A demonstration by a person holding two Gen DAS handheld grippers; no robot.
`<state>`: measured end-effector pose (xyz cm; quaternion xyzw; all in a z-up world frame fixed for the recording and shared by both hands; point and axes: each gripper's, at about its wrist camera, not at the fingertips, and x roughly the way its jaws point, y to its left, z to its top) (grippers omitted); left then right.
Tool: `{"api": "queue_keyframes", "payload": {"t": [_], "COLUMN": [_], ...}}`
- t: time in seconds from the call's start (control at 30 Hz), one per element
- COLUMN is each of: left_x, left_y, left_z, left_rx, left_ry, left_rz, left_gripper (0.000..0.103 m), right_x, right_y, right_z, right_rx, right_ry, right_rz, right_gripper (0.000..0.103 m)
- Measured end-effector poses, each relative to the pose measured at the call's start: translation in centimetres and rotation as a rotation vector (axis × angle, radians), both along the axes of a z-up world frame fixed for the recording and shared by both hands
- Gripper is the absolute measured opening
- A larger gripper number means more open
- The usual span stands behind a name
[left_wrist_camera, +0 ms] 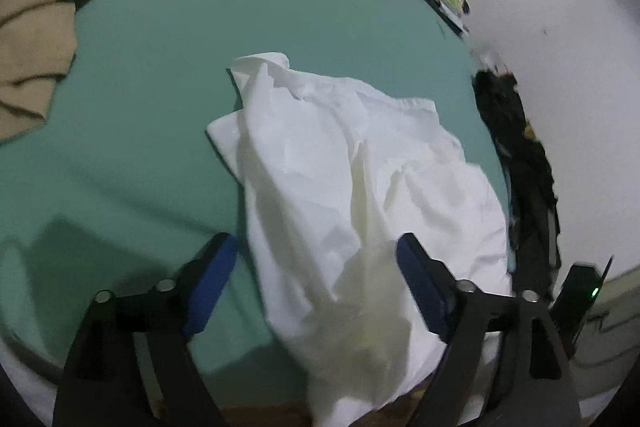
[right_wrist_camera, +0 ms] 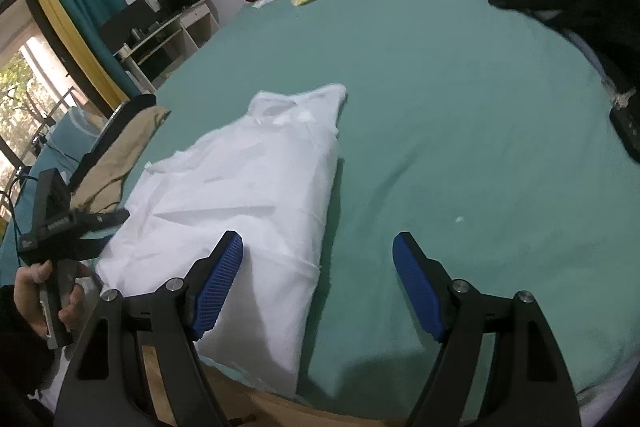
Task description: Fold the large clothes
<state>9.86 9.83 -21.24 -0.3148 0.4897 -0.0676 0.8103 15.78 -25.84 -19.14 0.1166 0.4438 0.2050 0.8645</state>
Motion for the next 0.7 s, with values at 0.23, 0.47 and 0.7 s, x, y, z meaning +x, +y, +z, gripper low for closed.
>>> {"api": "queue_keyframes", "payload": {"t": [0.23, 0.47, 0.7], "left_x": [2.3, 4.3, 6.0], "left_y": [-5.1, -11.2, -15.6], "left_z": [-0.2, -0.3, 0.3], "left_rx": [-0.160, -0.158, 0.146], "left_ry": [-0.033, -0.025, -0.014], "left_rz": [-0.138, -0.281, -0.418], "left_gripper": [0.090, 0.091, 0.091], "right_x": [0.6, 0.4, 0.4], "right_y": [0.5, 0.5, 0.6], "right_z": [-1.4, -1.8, -1.8], "right_rx": [0.010, 0.033, 0.043], "right_ry": [0.031, 0.034, 0.034], "right_rz": [0.016, 0.012, 0.028], "right_gripper": [0.078, 0.081, 0.081]}}
